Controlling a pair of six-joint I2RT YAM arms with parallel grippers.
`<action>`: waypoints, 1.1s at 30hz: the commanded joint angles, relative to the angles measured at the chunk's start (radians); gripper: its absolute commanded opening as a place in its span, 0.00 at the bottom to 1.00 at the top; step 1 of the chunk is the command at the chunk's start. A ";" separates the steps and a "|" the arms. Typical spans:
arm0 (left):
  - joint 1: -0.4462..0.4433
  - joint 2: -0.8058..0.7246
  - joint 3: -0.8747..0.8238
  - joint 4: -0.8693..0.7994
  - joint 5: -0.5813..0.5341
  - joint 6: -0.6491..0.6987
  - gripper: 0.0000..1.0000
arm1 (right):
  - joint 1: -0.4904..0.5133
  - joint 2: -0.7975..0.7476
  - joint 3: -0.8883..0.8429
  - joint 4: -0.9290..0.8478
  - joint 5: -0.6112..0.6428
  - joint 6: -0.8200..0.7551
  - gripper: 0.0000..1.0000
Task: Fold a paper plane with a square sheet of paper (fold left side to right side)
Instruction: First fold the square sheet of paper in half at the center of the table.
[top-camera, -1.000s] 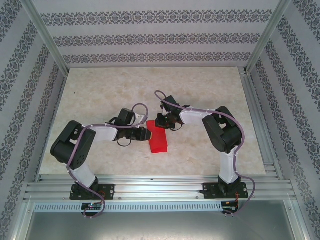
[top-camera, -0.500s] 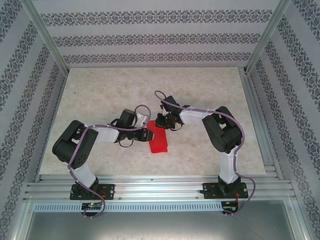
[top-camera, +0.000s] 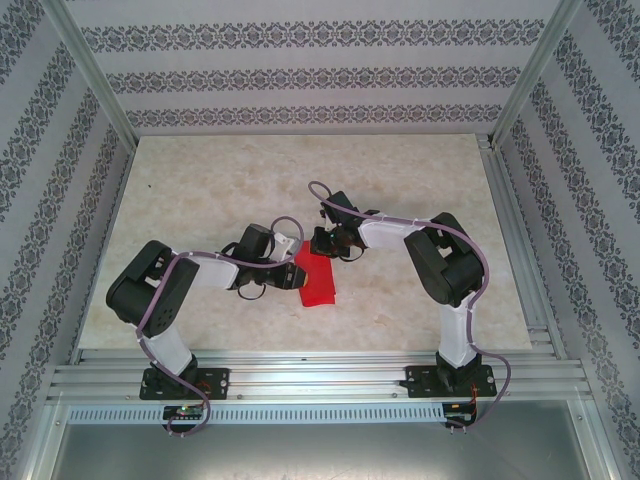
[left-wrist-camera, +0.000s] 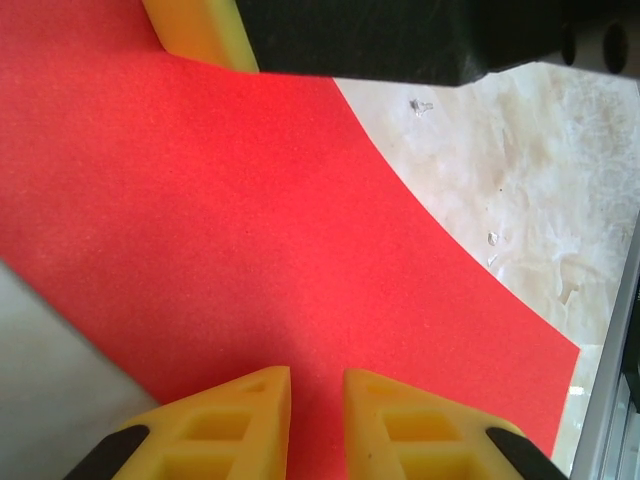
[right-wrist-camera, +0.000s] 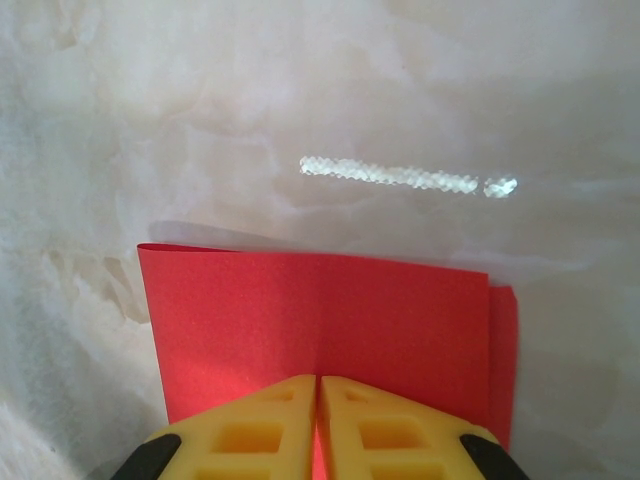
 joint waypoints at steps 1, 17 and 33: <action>-0.033 -0.003 -0.043 -0.023 0.026 0.032 0.21 | 0.006 0.059 -0.008 -0.088 0.074 -0.028 0.12; -0.092 -0.062 -0.108 -0.022 0.037 0.042 0.21 | 0.008 0.069 0.014 -0.102 0.073 -0.027 0.12; -0.150 -0.133 -0.189 -0.064 -0.005 0.006 0.21 | 0.011 0.074 0.017 -0.101 0.070 -0.026 0.12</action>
